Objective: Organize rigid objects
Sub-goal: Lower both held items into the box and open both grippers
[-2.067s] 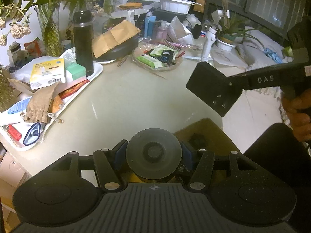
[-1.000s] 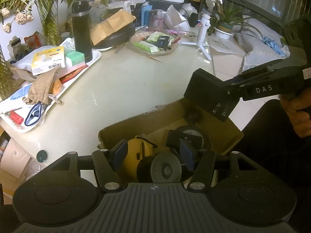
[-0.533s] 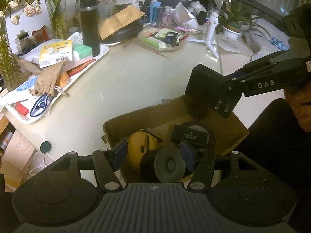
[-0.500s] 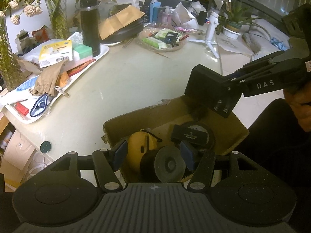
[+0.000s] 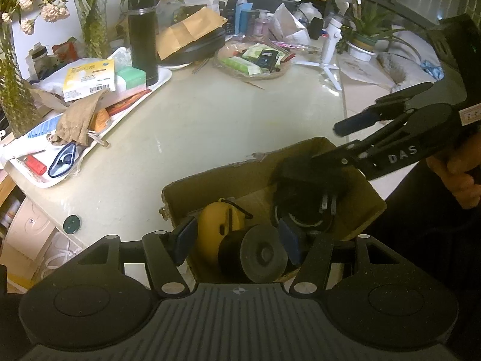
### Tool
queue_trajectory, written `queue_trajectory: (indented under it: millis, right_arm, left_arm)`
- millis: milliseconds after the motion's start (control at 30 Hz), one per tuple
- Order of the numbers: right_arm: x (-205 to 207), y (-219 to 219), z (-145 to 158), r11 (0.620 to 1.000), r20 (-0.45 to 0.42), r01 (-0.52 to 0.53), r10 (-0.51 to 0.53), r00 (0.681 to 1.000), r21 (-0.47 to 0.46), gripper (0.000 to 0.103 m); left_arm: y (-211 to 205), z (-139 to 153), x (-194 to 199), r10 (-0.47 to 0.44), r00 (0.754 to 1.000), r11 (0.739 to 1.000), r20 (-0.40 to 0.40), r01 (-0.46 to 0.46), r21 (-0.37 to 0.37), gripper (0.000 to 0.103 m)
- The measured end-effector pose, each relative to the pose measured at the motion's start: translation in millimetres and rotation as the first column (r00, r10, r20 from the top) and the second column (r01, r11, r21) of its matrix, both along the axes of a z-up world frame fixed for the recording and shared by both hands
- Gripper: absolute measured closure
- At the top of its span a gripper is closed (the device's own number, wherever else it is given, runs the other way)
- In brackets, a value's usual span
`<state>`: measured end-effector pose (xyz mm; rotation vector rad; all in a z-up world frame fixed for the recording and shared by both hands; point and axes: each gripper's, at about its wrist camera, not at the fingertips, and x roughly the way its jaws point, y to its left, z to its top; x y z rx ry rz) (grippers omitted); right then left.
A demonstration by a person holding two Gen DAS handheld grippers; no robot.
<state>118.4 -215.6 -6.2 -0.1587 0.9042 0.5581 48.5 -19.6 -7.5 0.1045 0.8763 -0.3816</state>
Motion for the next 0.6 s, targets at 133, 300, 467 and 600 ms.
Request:
queue_trajectory:
  millis: [133, 300, 467, 600]
  right_arm:
    - [-1.6, 0.3, 1.3, 1.0, 0.016, 0.012, -0.011, 1.0, -0.008, 0.005]
    - [-1.7, -2.1, -0.7, 0.999, 0.014, 0.033, -0.032, 0.999, -0.017, 0.0]
    - [-3.8, -4.8, -1.4, 0.999, 0.017, 0.046, -0.046, 0.999, -0.013, 0.0]
    - [-5.5, -6.5, -0.6, 0.998, 0.023, 0.058, -0.058, 0.998, -0.008, 0.0]
  left_arm:
    - [-0.3, -0.1, 0.5, 0.001, 1.0, 1.0, -0.001, -0.001, 0.001, 0.044]
    - [-0.4, -0.1, 0.5, 0.001, 1.0, 1.0, 0.0, -0.001, 0.001, 0.044]
    - [0.6, 0.0, 1.5, 0.009, 1.0, 1.0, 0.002, -0.009, -0.004, 0.044]
    - [1.7, 0.3, 1.6, 0.017, 1.0, 1.0, 0.006, -0.017, -0.01, 0.044]
